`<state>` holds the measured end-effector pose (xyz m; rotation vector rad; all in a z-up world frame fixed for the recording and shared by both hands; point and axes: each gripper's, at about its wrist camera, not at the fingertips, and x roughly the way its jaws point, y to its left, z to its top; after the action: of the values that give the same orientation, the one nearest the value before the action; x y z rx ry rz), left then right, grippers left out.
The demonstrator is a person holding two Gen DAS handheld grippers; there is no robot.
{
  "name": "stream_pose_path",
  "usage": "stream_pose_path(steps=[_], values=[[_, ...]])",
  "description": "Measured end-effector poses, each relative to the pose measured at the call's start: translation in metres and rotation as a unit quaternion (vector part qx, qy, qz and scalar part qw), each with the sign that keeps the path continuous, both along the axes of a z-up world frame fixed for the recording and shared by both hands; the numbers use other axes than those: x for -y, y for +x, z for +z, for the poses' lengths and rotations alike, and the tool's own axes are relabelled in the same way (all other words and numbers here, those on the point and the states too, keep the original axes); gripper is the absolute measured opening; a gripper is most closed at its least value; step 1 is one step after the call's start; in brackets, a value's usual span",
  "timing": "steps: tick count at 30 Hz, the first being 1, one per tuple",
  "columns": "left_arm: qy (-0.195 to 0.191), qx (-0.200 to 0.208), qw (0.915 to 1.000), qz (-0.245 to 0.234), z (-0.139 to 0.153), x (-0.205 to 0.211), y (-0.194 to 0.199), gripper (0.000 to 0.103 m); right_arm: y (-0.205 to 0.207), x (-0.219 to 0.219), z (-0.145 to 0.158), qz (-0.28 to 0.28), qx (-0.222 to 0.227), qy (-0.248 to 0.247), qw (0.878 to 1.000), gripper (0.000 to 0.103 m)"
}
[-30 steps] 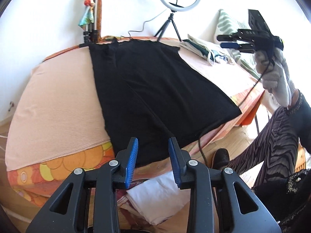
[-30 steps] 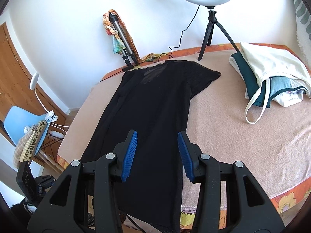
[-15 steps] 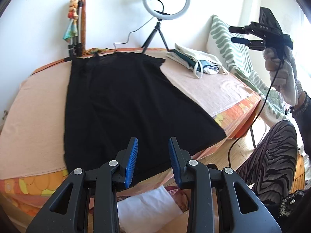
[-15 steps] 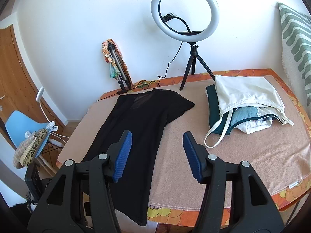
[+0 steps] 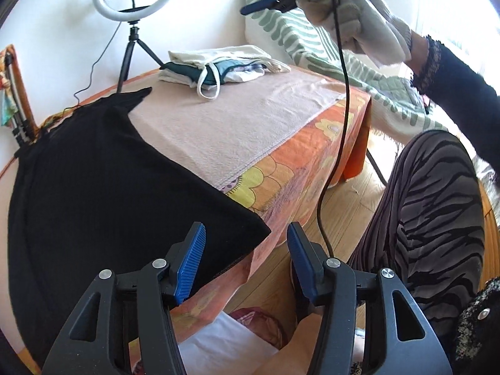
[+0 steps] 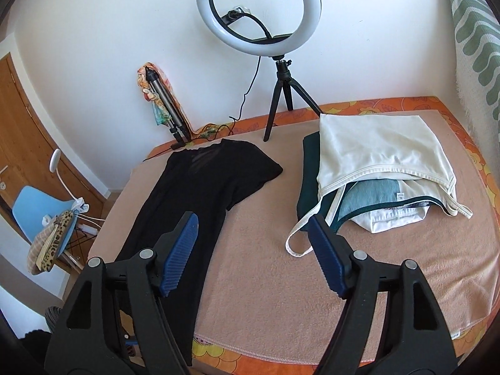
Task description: Fold small clothes
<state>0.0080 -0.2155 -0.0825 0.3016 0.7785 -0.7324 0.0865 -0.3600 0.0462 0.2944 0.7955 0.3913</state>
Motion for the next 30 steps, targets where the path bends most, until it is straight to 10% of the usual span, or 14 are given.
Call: stream_pose_path(steps=[10, 15, 22, 30], values=[[0.153, 0.082, 0.9846, -0.017, -0.030, 0.042, -0.002, 0.053, 0.054, -0.017, -0.041, 0.031, -0.045, 0.051, 0.997, 0.076], [0.121, 0.062, 0.9907, 0.006, -0.027, 0.032, 0.009, 0.053, 0.081, -0.038, -0.053, 0.042, -0.054, 0.068, 0.995, 0.076], [0.028, 0.024, 0.9992, 0.016, -0.017, 0.011, 0.016, 0.009, 0.111, -0.074, -0.069, 0.056, -0.070, 0.040, 0.995, 0.076], [-0.060, -0.019, 0.9957, 0.067, -0.004, -0.013, 0.026, 0.007, 0.140, -0.097, -0.086, 0.052, -0.079, 0.001, 0.996, 0.076]])
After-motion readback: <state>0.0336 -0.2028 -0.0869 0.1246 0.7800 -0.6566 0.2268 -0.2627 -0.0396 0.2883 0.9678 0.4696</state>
